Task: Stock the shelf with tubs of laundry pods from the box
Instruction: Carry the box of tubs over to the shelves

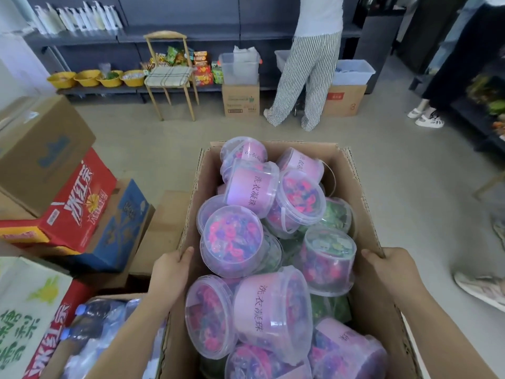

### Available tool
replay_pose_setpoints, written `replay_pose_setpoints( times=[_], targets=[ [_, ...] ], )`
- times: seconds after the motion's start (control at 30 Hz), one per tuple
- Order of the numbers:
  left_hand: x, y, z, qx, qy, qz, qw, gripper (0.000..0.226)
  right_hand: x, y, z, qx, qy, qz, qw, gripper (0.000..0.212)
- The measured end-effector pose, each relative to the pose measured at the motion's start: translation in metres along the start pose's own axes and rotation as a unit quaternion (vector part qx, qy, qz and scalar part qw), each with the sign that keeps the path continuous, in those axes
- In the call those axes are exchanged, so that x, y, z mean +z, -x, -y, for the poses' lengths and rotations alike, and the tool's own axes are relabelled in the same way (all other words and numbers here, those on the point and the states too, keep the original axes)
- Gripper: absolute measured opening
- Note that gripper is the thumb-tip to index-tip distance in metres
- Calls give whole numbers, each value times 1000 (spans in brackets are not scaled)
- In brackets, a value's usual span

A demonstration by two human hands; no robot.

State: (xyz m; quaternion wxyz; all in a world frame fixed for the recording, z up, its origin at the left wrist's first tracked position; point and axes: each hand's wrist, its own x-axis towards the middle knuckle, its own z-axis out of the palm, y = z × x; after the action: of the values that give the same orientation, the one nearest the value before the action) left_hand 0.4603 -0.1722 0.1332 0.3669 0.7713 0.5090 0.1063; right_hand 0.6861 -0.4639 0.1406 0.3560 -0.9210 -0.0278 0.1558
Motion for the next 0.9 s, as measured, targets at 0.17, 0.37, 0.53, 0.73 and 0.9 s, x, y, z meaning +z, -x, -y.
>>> replay_pose_setpoints(
  times=[0.17,0.37,0.53,0.73,0.9],
  targets=[
    [20,-97,-50,-6,-5,4,1000,53,9,-101,64,-6,15,3,1000,40],
    [24,-199,-117,-5,-4,-12,1000,50,7,-201,142,-27,18,-1,999,41],
    [32,-282,-165,2,11,-40,999,49,13,-295,206,-62,4,7,998,39],
    [59,-387,-213,-25,10,-70,997,52,38,-433,277,-101,-1,45,994,35],
    [79,-477,-259,-78,36,-98,991,51,67,-551,356,-136,28,72,988,36]
  ],
)
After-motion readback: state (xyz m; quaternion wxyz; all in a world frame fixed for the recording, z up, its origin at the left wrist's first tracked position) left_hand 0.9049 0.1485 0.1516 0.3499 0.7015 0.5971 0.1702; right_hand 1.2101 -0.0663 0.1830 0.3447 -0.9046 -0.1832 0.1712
